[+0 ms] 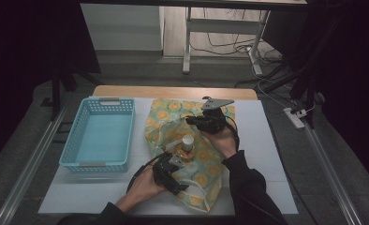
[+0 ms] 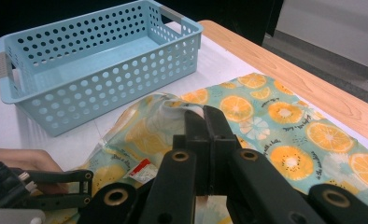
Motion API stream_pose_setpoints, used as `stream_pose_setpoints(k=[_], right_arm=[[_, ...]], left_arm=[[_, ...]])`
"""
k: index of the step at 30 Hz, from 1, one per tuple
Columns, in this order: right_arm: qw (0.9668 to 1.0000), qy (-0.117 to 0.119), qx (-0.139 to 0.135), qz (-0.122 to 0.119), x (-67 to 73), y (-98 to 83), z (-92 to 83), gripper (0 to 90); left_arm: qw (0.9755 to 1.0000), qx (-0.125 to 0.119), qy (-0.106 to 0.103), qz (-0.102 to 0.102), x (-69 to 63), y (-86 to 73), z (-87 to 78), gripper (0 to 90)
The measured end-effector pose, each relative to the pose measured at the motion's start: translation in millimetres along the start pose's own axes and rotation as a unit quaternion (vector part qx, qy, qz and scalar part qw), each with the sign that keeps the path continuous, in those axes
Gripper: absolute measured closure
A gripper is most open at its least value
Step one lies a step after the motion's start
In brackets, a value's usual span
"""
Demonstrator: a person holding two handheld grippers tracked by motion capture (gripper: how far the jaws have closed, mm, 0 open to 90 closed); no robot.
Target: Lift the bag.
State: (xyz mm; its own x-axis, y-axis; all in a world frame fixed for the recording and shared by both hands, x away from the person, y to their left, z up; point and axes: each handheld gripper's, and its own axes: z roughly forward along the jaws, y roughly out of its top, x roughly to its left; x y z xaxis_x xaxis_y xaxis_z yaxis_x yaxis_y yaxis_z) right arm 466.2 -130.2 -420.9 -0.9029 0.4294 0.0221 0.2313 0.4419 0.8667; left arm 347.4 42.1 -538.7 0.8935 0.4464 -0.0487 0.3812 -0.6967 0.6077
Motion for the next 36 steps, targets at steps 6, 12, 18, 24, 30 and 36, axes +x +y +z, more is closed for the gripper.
stream_pose_setpoints(k=[6,12,18,24,30,36], right_arm=[[1.0000,0.000,-0.002,0.001,-0.9,0.3,-0.9,90.0],[1.0000,-0.001,-0.002,0.002,-1.5,0.1,-1.1,90.0],[1.0000,0.000,-0.001,0.001,-1.1,-0.1,0.0,90.0],[1.0000,0.000,0.001,0.000,-1.0,-0.2,0.4,90.0],[1.0000,0.000,0.003,0.000,-1.6,-0.8,1.1,90.0],[1.0000,-0.001,0.008,0.003,-2.9,-1.2,0.2,90.0]], left_arm=[[0.9999,0.004,-0.002,0.009,1.0,1.1,-3.0,6.7],[1.0000,-0.002,-0.005,0.008,5.7,1.2,-9.7,35.0],[1.0000,-0.004,-0.004,-0.004,11.3,2.3,-11.4,61.7],[0.9993,-0.007,-0.022,-0.031,14.3,3.7,-10.0,86.4],[0.9988,0.000,-0.013,-0.047,11.6,6.6,-10.4,89.9],[0.9982,-0.002,-0.012,-0.058,11.6,8.9,-13.1,90.0]])
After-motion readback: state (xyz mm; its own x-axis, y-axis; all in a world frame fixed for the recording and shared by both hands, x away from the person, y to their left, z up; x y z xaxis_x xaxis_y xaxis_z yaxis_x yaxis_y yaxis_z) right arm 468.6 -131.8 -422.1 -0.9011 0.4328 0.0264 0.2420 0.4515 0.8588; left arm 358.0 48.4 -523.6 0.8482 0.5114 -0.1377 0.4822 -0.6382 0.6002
